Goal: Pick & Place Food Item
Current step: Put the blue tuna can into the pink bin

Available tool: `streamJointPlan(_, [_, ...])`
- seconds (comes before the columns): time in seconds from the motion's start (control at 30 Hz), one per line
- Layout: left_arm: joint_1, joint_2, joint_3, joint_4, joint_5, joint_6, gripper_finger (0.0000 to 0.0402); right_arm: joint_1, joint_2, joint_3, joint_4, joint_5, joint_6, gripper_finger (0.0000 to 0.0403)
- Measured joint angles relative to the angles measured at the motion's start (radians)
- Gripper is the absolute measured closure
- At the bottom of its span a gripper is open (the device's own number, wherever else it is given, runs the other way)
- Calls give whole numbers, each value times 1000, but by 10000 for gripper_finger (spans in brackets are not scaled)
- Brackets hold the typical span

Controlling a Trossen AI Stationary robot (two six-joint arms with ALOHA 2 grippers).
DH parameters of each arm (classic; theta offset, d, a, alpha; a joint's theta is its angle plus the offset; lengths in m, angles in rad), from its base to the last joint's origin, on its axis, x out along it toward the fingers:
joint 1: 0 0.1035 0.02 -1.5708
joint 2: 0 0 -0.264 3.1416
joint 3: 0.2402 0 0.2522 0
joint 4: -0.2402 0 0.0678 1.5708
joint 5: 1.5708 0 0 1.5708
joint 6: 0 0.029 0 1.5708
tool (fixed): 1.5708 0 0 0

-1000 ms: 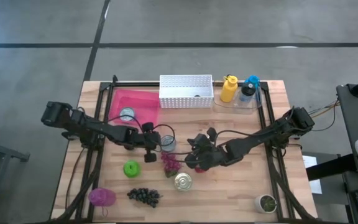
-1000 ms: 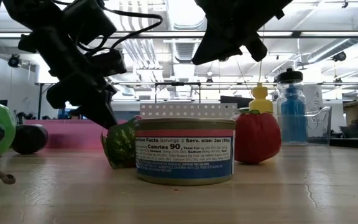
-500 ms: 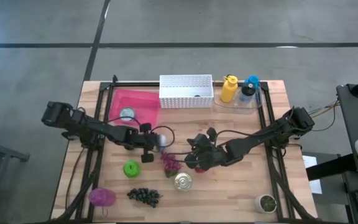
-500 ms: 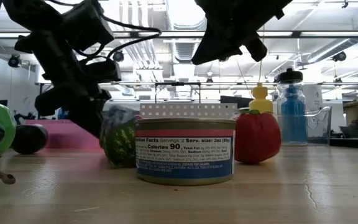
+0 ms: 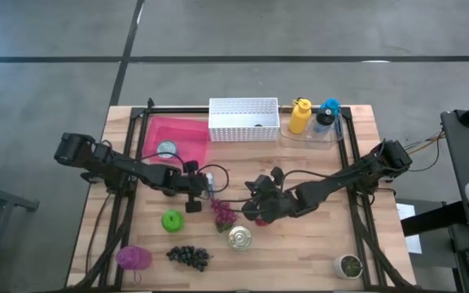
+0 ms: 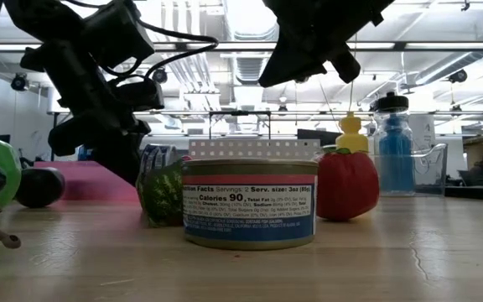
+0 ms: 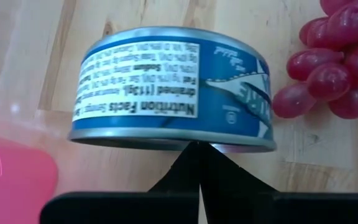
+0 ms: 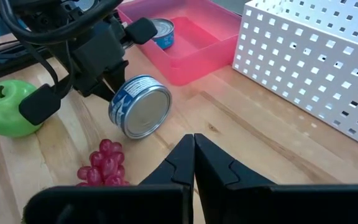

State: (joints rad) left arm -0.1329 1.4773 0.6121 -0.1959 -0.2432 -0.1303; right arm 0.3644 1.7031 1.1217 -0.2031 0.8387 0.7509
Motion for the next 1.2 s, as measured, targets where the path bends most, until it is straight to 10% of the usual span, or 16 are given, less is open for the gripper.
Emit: streamJointPlan(1.2, [1, -57, 18, -148, -3, -78, 400, 0, 0, 0, -2, 0, -3, 394])
